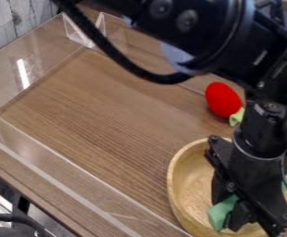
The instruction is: Put the green block in the brown bowl
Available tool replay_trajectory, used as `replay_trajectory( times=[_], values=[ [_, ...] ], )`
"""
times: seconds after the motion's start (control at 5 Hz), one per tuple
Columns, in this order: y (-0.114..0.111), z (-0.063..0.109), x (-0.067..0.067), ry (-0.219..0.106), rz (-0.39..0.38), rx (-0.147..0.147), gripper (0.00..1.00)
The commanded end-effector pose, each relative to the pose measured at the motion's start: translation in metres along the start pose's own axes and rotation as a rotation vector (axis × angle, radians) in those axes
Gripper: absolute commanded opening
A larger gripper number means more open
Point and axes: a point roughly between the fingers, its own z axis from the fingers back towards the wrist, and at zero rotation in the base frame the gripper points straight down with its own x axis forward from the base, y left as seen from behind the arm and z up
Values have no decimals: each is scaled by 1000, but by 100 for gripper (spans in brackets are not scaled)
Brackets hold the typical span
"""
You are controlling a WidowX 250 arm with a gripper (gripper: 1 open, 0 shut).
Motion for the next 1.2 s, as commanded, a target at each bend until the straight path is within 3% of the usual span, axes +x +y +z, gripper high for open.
replay_trajectory(
  times=[0.0,0.2,0.4,0.6,0.8,1.0],
  values=[
    [5,12,4,-60,34,-1,0],
    [-1,14,7,-58,41,3,100],
    [-6,18,11,-57,48,11,0],
    [2,34,12,-60,108,30,0],
    [4,35,16,-62,156,28,100],
    [2,31,25,-63,151,25,100]
  ],
)
